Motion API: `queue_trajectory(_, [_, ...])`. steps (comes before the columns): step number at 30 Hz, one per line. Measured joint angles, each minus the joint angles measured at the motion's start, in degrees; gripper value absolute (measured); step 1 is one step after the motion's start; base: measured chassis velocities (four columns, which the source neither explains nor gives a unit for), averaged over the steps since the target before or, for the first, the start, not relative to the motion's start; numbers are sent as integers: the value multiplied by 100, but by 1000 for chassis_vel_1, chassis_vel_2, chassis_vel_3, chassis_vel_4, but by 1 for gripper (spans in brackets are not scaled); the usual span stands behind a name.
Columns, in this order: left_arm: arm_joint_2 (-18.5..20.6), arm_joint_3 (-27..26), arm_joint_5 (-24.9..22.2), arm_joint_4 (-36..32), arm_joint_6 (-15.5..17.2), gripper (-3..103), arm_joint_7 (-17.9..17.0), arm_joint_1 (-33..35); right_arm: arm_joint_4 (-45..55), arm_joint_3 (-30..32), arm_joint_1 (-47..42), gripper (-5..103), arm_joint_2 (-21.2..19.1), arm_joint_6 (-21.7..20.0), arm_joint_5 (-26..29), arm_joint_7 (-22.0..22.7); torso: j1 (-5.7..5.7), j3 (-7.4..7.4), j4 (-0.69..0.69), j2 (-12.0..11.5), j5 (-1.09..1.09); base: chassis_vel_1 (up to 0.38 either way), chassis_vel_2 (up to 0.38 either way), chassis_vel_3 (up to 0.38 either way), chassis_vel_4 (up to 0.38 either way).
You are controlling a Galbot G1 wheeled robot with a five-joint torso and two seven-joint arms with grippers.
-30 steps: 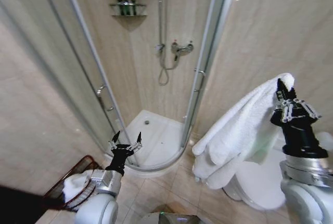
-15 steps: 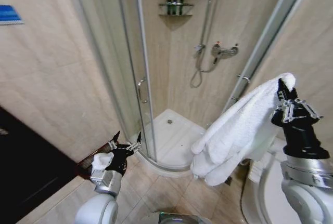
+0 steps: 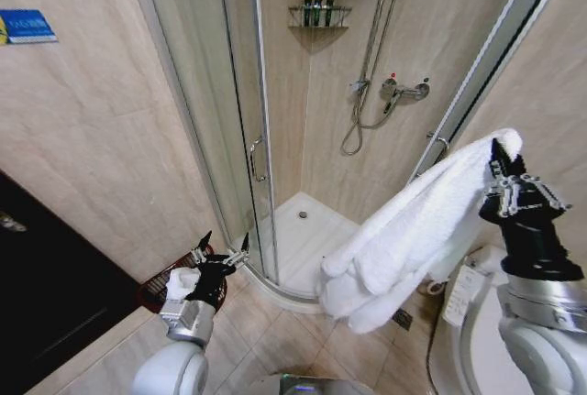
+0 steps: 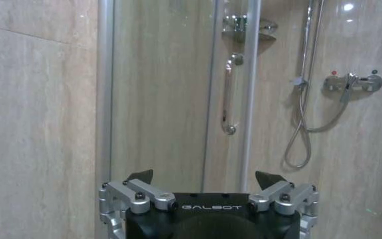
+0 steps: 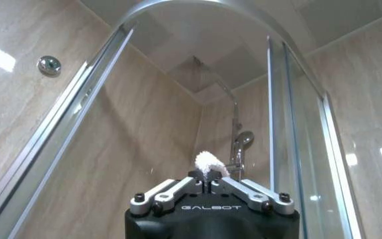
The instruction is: Discard the used towel into the hamper.
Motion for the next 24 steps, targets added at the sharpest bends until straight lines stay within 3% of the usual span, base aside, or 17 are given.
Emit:
queue_trajectory(13, [4, -1, 0, 0, 0, 100, 0, 0, 0, -14, -8, 2, 16, 42, 30, 13, 2, 2, 0, 5, -4, 100, 83, -90, -93])
queue_trajectory(24, [0, 0, 0, 0, 0, 100, 0, 0, 0, -20, -12, 2, 21, 97, 39, -32, 4, 4, 0, 8, 0, 0, 0, 0, 0])
